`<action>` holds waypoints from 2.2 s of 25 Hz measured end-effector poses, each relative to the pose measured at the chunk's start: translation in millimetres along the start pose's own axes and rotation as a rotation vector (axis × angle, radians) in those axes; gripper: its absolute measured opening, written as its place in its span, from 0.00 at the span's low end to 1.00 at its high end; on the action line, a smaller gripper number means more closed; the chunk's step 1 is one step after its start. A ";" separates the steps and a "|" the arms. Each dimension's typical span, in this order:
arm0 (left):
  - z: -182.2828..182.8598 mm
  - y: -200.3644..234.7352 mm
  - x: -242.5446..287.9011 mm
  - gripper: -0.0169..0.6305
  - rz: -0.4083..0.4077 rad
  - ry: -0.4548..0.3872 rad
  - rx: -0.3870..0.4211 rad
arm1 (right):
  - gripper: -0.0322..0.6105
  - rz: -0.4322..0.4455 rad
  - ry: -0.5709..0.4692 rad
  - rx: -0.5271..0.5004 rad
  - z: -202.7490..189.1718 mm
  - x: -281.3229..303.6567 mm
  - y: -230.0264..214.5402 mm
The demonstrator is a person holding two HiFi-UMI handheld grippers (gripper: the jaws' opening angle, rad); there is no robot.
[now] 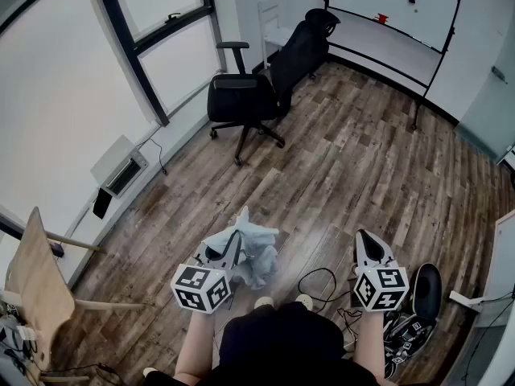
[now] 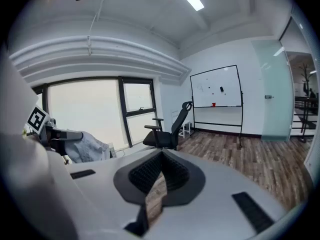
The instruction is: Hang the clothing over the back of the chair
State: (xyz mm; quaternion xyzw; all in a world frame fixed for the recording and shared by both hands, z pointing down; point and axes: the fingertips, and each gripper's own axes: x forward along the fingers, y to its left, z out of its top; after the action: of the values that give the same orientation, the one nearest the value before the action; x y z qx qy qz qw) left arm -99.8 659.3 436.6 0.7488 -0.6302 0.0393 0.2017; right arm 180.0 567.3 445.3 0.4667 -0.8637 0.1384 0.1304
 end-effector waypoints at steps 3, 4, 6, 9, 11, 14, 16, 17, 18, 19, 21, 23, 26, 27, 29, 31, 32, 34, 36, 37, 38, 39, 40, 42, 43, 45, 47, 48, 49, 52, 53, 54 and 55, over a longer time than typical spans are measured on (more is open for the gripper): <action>0.5 12.5 -14.4 0.05 0.005 -0.006 -0.010 | 0.05 0.002 -0.009 -0.001 0.2 -4.6 20.4; 0.7 15.7 -18.9 0.05 0.009 -0.010 -0.012 | 0.05 0.004 -0.011 0.000 0.2 -5.6 25.5; 0.7 21.8 -27.7 0.05 0.017 -0.020 -0.017 | 0.05 0.007 -0.012 0.005 -0.8 -7.1 34.3; 1.0 34.9 -40.1 0.05 0.025 -0.032 -0.032 | 0.05 0.001 -0.016 0.011 -2.4 -6.4 48.5; 0.9 44.2 -46.9 0.05 0.028 -0.040 -0.037 | 0.05 -0.006 -0.023 0.016 -3.9 -4.3 58.2; -4.5 55.6 -53.9 0.05 0.025 -0.032 -0.041 | 0.05 -0.008 -0.021 0.036 -11.2 -4.5 72.8; -11.4 62.8 -57.0 0.05 0.026 -0.015 -0.043 | 0.05 -0.016 -0.011 0.040 -16.9 -6.1 80.4; -15.0 65.3 -58.2 0.05 0.025 -0.007 -0.043 | 0.05 -0.021 -0.005 0.038 -20.0 -6.9 83.5; -18.2 67.0 -59.3 0.05 0.023 0.000 -0.044 | 0.05 -0.025 0.001 0.037 -23.4 -7.7 85.9; -20.7 67.6 -60.2 0.05 0.019 0.005 -0.045 | 0.05 -0.031 0.008 0.037 -26.7 -9.0 87.5; -24.4 67.1 -61.7 0.05 0.009 0.013 -0.046 | 0.05 -0.044 0.018 0.044 -32.0 -13.0 89.1; -27.1 67.9 -61.6 0.05 0.004 0.019 -0.046 | 0.05 -0.047 0.024 0.055 -35.7 -14.5 90.9; -29.3 71.3 -58.2 0.05 0.002 0.028 -0.053 | 0.05 -0.044 0.036 0.057 -38.5 -11.4 92.5; -29.7 72.1 -56.6 0.05 0.002 0.030 -0.056 | 0.05 -0.044 0.037 0.055 -38.0 -9.7 91.7; -29.2 74.4 -50.8 0.05 0.002 0.031 -0.061 | 0.05 -0.043 0.031 0.051 -33.5 -2.4 87.7; -26.6 77.6 -40.4 0.05 0.005 0.027 -0.063 | 0.05 -0.039 0.022 0.044 -26.2 10.4 81.9; -24.6 79.7 -34.1 0.05 0.008 0.025 -0.064 | 0.05 -0.035 0.019 0.041 -22.5 18.1 79.1; -18.9 84.6 -20.1 0.05 0.016 0.022 -0.067 | 0.05 -0.022 0.016 0.039 -14.5 34.1 74.0; -9.6 88.8 -4.4 0.05 0.025 0.015 -0.069 | 0.05 -0.005 0.015 0.035 -3.7 51.1 67.6; -3.5 90.4 4.3 0.05 0.028 0.010 -0.068 | 0.05 0.001 0.013 0.032 2.8 60.3 63.4; 3.2 91.5 13.4 0.05 0.031 0.005 -0.065 | 0.05 0.006 0.011 0.028 9.5 69.6 58.4; 9.8 92.1 22.7 0.05 0.034 0.001 -0.063 | 0.05 0.010 0.009 0.026 16.1 78.6 53.0; 15.6 92.4 31.7 0.05 0.036 -0.002 -0.063 | 0.05 0.013 0.007 0.024 21.9 87.2 47.3; 25.1 94.4 48.3 0.05 0.039 -0.006 -0.066 | 0.05 0.018 0.005 0.022 30.7 103.6 36.2; 29.6 96.7 56.6 0.05 0.042 -0.009 -0.067 | 0.05 0.019 0.003 0.022 34.4 112.1 31.0; 39.1 102.3 73.6 0.05 0.050 -0.015 -0.065 | 0.05 0.023 0.001 0.020 41.7 129.3 21.7; 46.9 105.3 90.5 0.05 0.056 -0.017 -0.062 | 0.05 0.028 0.003 0.018 47.7 143.9 12.5; 49.5 105.5 98.9 0.05 0.058 -0.017 -0.061 | 0.05 0.029 0.005 0.018 50.1 150.3 7.2; 51.5 105.3 107.2 0.05 0.061 -0.017 -0.062 | 0.05 0.030 0.008 0.020 52.0 156.7 1.3; 55.4 102.2 130.2 0.05 0.068 -0.014 -0.063 | 0.05 0.036 0.014 0.025 56.3 173.8 -16.2; 56.6 101.2 136.8 0.05 0.070 -0.014 -0.063 | 0.05 0.038 0.016 0.024 57.6 178.8 -21.3; 57.9 100.8 142.9 0.05 0.073 -0.015 -0.063 | 0.05 0.040 0.018 0.022 58.9 184.1 -26.1; 59.0 101.2 148.9 0.05 0.076 -0.015 -0.064 | 0.05 0.041 0.020 0.020 60.2 189.7 -30.7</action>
State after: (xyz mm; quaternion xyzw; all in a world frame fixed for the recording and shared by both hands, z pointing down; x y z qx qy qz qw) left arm -178.2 487.8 454.7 0.7178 -0.6606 0.0212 0.2190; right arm 99.4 383.4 460.3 0.4488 -0.8704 0.1541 0.1315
